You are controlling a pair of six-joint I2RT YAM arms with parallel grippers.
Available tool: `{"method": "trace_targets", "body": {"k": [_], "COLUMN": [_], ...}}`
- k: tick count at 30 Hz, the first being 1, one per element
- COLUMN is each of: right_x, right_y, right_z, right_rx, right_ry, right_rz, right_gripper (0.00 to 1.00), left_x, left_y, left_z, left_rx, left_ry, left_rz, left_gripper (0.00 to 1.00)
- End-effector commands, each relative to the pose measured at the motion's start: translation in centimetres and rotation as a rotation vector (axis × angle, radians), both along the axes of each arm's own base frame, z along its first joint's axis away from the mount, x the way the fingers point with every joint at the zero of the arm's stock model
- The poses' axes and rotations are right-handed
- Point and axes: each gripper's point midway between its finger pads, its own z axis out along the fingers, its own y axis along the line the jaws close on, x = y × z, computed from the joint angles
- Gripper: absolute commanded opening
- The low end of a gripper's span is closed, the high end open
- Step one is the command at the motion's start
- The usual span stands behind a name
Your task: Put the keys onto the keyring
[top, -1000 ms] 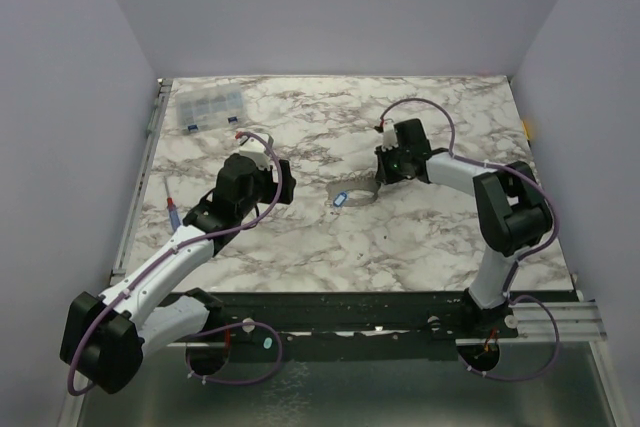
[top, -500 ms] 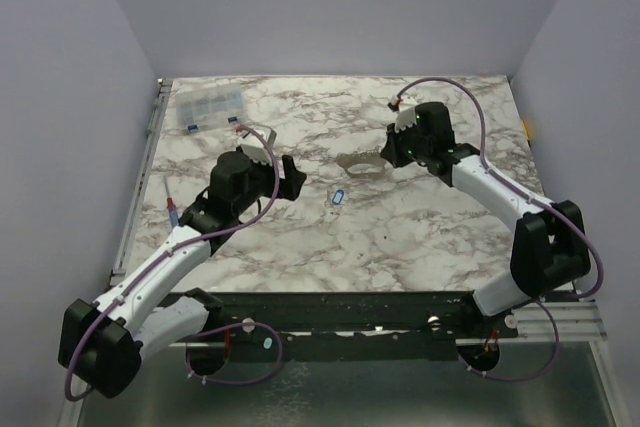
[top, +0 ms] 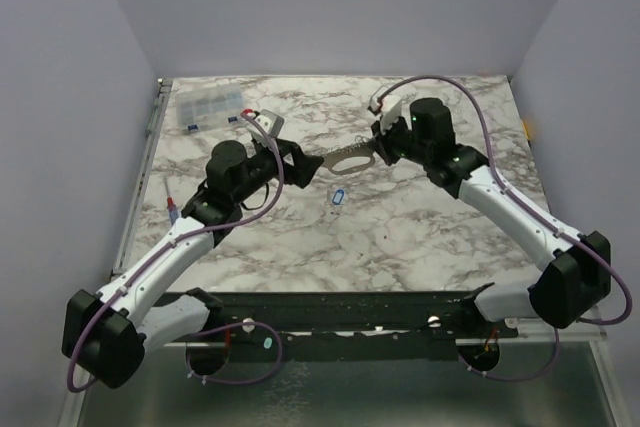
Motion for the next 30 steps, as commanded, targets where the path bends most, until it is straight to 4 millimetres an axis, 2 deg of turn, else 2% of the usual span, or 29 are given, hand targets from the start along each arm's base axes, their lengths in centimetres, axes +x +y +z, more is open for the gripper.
{"method": "trace_targets", "body": {"k": [1,4,7,12,16,19,25,30], "right_x": [0.0,-0.4,-1.2,-4.6,-6.9,-8.3,-9.7,-10.7], "right_y": [-1.0,-1.4,-1.0,1.4,2.3,2.5,2.7,3.0], "right_z": [-2.4,-2.5,-0.2,2.9,3.3,3.3,4.0,4.8], "right_rx": [-0.283,-0.317,-0.248,-0.108,-0.056,-0.040,-0.010,0.027], "right_ry": [-0.062,-0.102,-0.190,-0.251,-0.289,-0.295,-0.293,-0.291], "right_rz": [-0.058,-0.055,-0.016,0.180,0.298,0.363,0.406,0.445], "right_gripper": [0.01,0.01,0.01,0.01,0.00,0.01,0.01,0.01], "left_x": [-0.4,-1.4,-2.3,-4.1,-5.1,-5.6,-6.8,-7.1], "left_y": [-2.0,-3.1,-3.7,-5.4,-6.8,-7.1,-7.2,-7.4], "left_z": [2.3,1.8,0.9,0.7,1.6,2.5,4.1,3.4], "left_rx": [-0.033,0.031,0.122,0.120,0.077,0.057,0.042,0.062], "left_ry": [-0.120,-0.207,-0.301,-0.355,-0.386,-0.418,-0.478,-0.490], "left_rz": [-0.095,-0.166,-0.227,-0.333,-0.372,-0.386,-0.430,-0.456], "left_gripper": [0.84,0.82,0.81,0.81,0.81,0.80,0.69,0.54]}}
